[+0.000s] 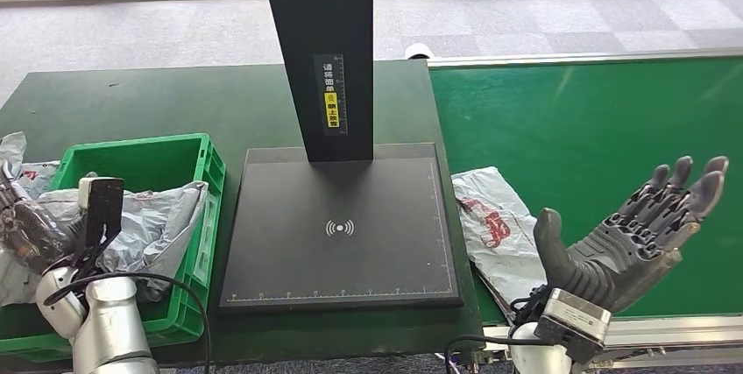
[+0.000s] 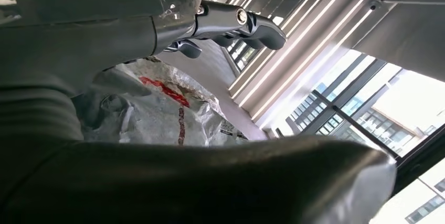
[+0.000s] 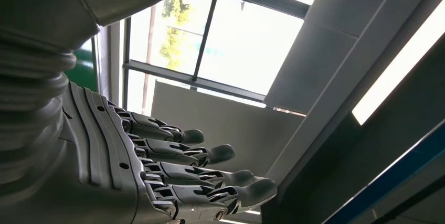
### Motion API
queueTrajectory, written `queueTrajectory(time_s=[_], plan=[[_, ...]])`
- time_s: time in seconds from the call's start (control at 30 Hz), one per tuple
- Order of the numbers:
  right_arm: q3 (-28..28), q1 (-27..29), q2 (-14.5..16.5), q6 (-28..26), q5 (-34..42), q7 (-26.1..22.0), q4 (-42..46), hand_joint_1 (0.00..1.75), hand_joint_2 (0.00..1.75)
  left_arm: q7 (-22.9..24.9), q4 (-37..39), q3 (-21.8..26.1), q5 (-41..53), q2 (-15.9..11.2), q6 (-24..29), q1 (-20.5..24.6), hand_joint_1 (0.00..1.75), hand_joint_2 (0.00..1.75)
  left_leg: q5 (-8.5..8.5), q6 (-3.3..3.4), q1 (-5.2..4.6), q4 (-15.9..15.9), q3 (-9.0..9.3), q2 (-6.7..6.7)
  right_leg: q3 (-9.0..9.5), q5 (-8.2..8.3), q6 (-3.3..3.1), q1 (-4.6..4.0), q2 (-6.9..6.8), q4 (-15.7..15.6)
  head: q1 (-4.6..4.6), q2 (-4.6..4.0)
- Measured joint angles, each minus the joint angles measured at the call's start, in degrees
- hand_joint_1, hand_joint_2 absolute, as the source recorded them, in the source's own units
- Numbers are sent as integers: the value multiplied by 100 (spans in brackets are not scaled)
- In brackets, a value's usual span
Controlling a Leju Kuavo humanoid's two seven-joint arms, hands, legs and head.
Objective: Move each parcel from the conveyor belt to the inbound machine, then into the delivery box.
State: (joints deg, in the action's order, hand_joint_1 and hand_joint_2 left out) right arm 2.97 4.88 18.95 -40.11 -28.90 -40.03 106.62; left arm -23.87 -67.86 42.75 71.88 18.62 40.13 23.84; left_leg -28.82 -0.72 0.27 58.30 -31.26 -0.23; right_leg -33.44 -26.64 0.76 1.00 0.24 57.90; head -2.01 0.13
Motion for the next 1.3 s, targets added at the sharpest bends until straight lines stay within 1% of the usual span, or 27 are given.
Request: queueTrajectory(time_s=[0.07,0.23,0.33,0.43,0.53,0.67,0.77,0.83,0.93,1.03,1.13,1.3], plan=[[0,0,-1,0,4,1,0,0,175,-96,-68,0,-84,33,0,-1,0,0,0,0,0,0,-1,0,0,0,0,0,0,0,0,0],[0,0,0,0,3,1,0,0,175,-167,-163,0,-155,83,0,-3,0,0,0,0,-1,0,-2,0,0,0,0,1,0,0,0,0],[0,-1,0,0,-20,0,0,0,175,-458,-325,0,-527,100,0,-33,0,0,0,0,0,0,-3,0,0,0,0,0,1,0,0,0],[1,-3,0,0,-44,0,0,0,175,-848,-779,-22,-1238,122,0,-171,0,0,-1,-1,1,0,-1,5,-2,0,0,-1,5,0,0,0],[2,-4,-1,0,-54,1,0,0,175,-1044,-1505,-178,-1920,148,1,-450,0,0,-1,-1,3,-1,-2,8,-5,-1,0,-2,6,0,1,0],[45,-5,-2,0,-95,1,-4,0,175,-1289,-2601,-584,-2746,167,2,-866,0,175,-2,-1,3,-1,-4,7,-6,-2,0,-3,4,0,0,0],[189,-34,-2,0,-240,1,-59,0,175,-1543,-3360,-940,-3414,174,2,-1160,0,175,-2,-1,3,-1,-3,8,-5,-2,0,-2,4,-1,0,0],[370,-115,-1,0,-459,1,-196,0,175,-1616,-3847,-1227,-3818,171,2,-1334,0,175,-2,-1,2,0,-2,8,-4,-1,0,-2,4,-1,0,0],[842,-328,2,1,-1001,23,-608,0,175,-1642,-4545,-1813,-4216,140,1,-1580,0,175,-2,0,1,0,1,3,2,-1,1,-1,0,-3,0,0],[1442,-602,5,3,-1751,180,-1164,0,175,-1644,-5115,-2438,-4432,113,-2,-1843,0,175,-1,1,0,1,5,-1,7,0,1,0,-3,-3,1,0],[1894,-765,9,3,-2084,261,-1583,0,175,-1643,-5495,-2940,-4507,96,-5,-2023,0,175,-1,2,-2,1,3,-7,8,0,1,1,-10,-3,0,0],[2214,-893,11,1,-2116,278,-1926,0,175,-1641,-5805,-3282,-4539,92,-7,-2154,0,175,-1,1,0,-1,3,-6,5,-1,0,-3,-9,-3,0,0]])
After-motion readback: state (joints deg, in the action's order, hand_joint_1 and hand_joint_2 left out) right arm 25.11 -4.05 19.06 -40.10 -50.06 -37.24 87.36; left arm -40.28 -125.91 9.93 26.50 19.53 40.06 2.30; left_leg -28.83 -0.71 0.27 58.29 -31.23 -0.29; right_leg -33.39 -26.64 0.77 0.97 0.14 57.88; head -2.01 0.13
